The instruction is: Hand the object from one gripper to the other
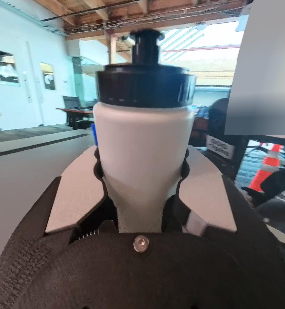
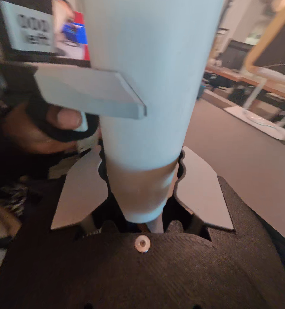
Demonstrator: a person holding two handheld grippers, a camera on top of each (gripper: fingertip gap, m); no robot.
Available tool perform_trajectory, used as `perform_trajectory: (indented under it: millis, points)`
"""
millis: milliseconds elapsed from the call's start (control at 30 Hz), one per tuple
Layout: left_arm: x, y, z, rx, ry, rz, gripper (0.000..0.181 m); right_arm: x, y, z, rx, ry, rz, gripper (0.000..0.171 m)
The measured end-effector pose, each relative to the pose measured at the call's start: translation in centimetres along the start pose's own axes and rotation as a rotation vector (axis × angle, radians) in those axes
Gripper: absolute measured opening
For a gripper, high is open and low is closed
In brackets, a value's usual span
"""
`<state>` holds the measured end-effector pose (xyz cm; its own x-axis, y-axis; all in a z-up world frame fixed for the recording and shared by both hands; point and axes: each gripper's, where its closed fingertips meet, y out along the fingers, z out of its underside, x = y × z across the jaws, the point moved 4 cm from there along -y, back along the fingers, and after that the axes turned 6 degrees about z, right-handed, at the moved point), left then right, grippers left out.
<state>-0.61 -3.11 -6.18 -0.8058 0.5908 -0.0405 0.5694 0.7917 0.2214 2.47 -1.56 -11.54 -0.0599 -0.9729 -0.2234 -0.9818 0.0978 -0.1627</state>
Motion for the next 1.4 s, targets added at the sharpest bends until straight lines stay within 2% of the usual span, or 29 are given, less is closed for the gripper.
perform_trajectory:
  millis: [33,200,267,367,467,567,600,733,800,900,1000,1067,1133,1233,1400]
  points:
    - [-0.3,-0.3,-0.5,-0.012,-0.011,0.057,0.092,0.6,-0.3,-0.2,-0.009,0.020,-0.099,0.084]
    - [-2.2,-1.3,-2.1,-0.126,-0.132,0.345,0.091,2.0,-2.0,-1.3,-0.089,0.294,-0.545,0.102]
    - [-2.9,-1.4,-2.4,-0.186,-0.205,0.438,0.092,2.3,-2.6,-1.8,-0.154,0.425,-0.680,0.102]
    - [-3.7,-0.8,-2.0,-0.202,-0.263,0.511,0.092,2.8,-2.9,-2.6,-0.246,0.528,-0.777,0.099]
    - [-4.0,-0.4,-1.5,-0.181,-0.253,0.508,0.092,3.3,-2.6,-2.1,-0.207,0.463,-0.763,0.093]
    - [-2.9,-0.4,-1.8,-0.228,-0.196,0.374,0.086,2.3,-2.5,-2.2,-0.202,0.458,-0.682,0.091]
    - [-2.5,-0.5,-1.9,-0.228,-0.154,0.316,0.088,1.8,-2.3,-2.1,-0.204,0.446,-0.617,0.090]
    - [-1.3,-0.2,-1.5,-0.142,-0.091,0.132,0.117,-0.4,-1.6,-1.9,-0.194,0.338,-0.306,0.090]
    - [-0.9,0.1,-1.4,-0.114,-0.086,0.055,0.122,-1.4,-1.4,-1.6,-0.158,0.245,-0.125,0.090]
    - [-0.6,0.6,-1.1,-0.095,-0.079,-0.035,0.121,-1.8,-1.2,-1.3,-0.088,0.099,0.072,0.090]
    - [-0.5,0.7,-0.7,-0.080,-0.066,-0.077,0.101,-0.8,-0.8,-1.2,-0.048,0.008,0.130,0.090]
    - [-0.4,0.4,-0.7,-0.091,-0.082,-0.059,0.099,-0.5,-0.7,-1.3,-0.044,-0.017,0.159,0.090]
    - [-0.3,-0.1,-1.0,-0.098,-0.095,-0.023,0.098,-0.1,-0.7,-1.5,-0.040,-0.056,0.126,0.088]
    - [-0.7,-0.7,-1.8,-0.109,-0.099,0.096,0.098,0.6,-1.1,-1.9,-0.042,-0.041,-0.041,0.086]
    - [-2.9,-1.3,-2.5,-0.125,-0.144,0.380,0.098,1.7,-2.5,-2.2,-0.066,0.256,-0.467,0.099]
